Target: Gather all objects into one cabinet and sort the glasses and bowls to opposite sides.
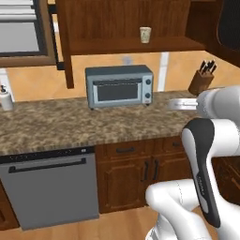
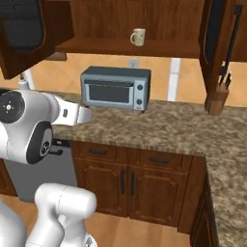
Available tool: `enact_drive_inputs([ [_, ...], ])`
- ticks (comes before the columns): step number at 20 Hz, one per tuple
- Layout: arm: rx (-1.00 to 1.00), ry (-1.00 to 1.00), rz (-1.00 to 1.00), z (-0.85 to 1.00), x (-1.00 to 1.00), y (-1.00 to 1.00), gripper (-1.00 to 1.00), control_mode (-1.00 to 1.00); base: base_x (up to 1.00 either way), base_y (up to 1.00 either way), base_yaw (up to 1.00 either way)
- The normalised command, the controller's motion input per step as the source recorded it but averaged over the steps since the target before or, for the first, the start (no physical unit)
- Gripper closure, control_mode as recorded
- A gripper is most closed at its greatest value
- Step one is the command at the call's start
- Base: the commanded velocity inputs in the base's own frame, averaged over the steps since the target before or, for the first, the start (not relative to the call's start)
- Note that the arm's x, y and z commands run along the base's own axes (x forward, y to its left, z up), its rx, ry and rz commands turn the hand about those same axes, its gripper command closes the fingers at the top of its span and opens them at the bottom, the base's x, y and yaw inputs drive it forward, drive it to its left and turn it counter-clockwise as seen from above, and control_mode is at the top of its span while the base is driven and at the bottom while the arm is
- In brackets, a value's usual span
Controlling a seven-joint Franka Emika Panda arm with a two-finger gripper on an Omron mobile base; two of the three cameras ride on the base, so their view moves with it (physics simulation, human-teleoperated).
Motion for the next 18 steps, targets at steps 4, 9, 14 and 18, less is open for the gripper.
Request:
enact_drive_inputs([
  [4,0.00,0.00,0.00,0.00,0.00,0.00,-1.00,1.00,0.54,0.08,0.18],
  [9,0.00,0.00,0.00,0.00,0.00,0.00,-1.00,1.00,0.66,-0.11,0.03],
  [14,0.00,0.00,0.00,0.00,0.00,0.00,-1.00,1.00,0.49,0.00,0.05],
  [18,0.00,0.00,0.00,0.00,0.00,0.00,-1.00,1.00,0.56,-0.18,0.03],
])
